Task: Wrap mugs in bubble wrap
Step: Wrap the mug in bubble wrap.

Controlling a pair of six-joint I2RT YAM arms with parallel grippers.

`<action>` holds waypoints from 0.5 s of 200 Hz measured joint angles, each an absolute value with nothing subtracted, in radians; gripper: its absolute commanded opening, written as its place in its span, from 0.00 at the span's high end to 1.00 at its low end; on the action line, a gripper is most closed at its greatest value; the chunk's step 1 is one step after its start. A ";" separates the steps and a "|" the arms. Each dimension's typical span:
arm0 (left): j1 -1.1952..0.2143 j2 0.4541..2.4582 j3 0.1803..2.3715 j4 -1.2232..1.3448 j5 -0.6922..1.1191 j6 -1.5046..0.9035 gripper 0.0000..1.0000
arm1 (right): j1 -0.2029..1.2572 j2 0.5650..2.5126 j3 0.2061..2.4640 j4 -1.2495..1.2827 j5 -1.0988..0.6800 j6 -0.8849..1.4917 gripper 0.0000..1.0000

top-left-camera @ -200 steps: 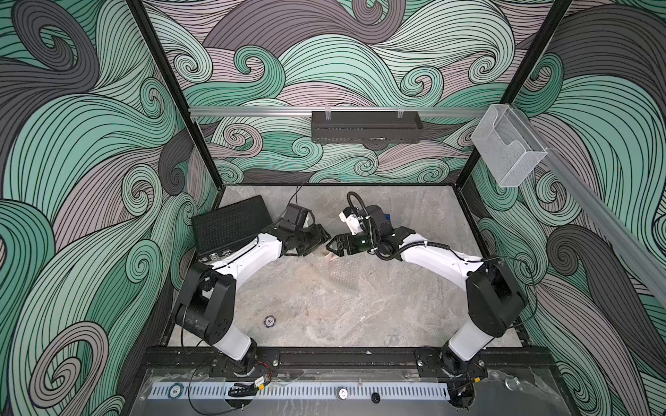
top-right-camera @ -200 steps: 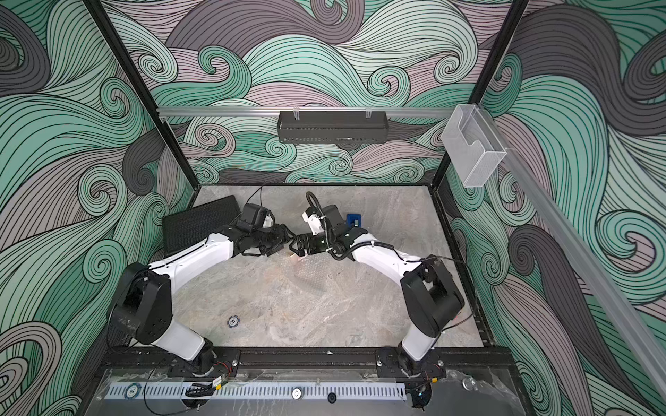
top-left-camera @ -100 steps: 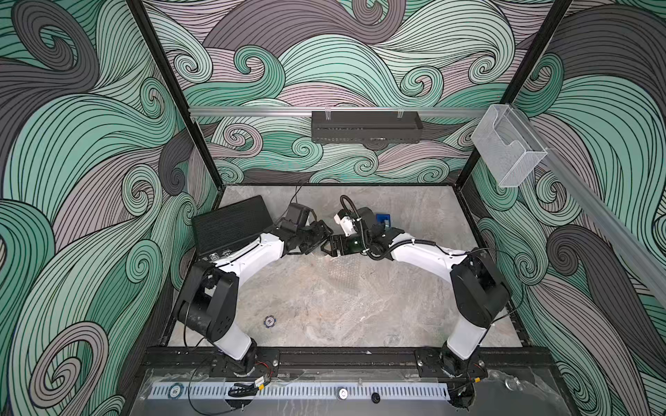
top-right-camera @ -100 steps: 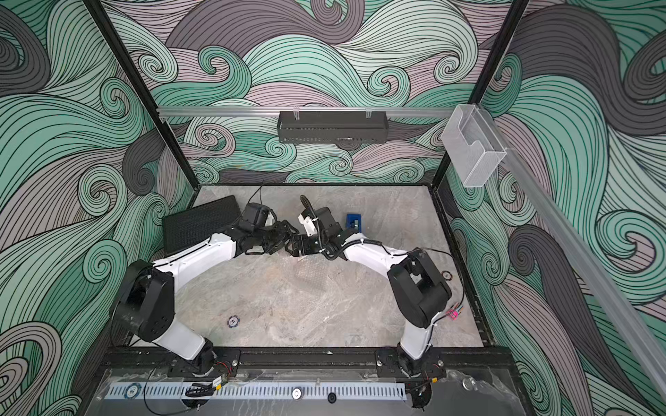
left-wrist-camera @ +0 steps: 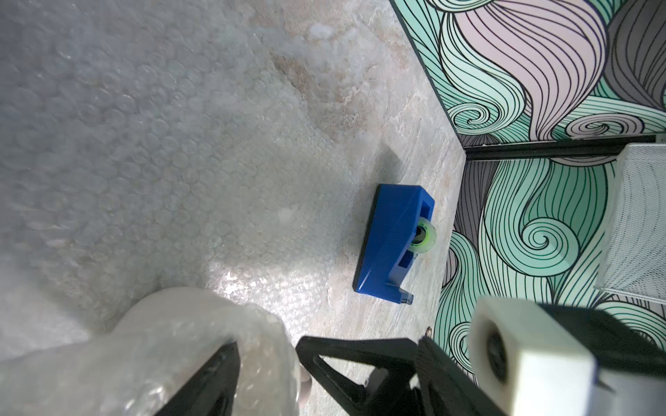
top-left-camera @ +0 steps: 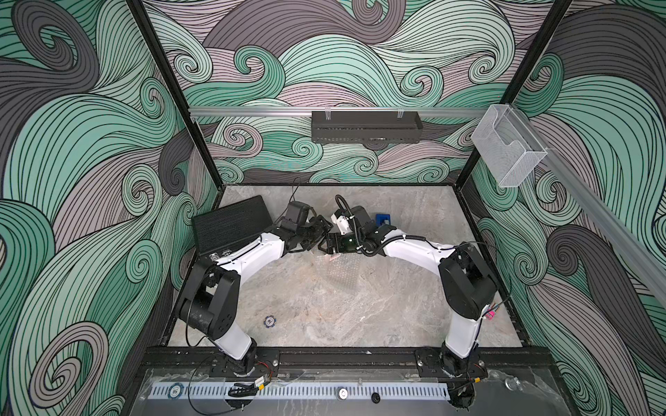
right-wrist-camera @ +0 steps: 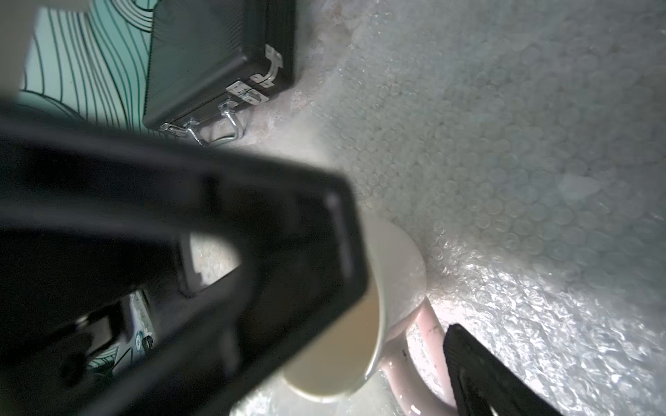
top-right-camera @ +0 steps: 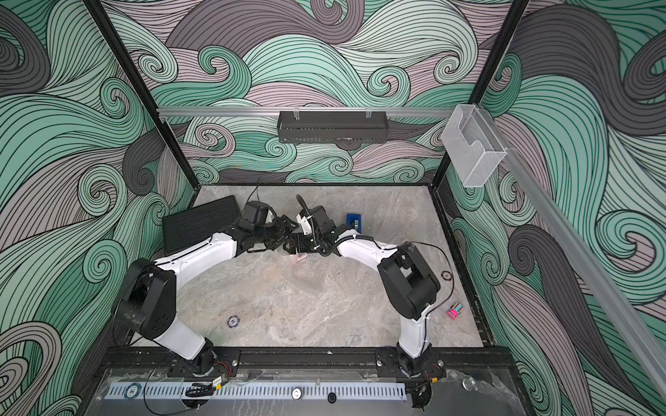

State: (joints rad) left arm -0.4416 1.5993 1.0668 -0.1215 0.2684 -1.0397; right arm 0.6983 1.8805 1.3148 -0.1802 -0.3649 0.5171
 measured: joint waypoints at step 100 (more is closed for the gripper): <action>-0.454 1.544 1.087 -0.219 0.229 -1.011 0.20 | 0.697 1.911 1.345 -0.198 -0.295 0.556 0.54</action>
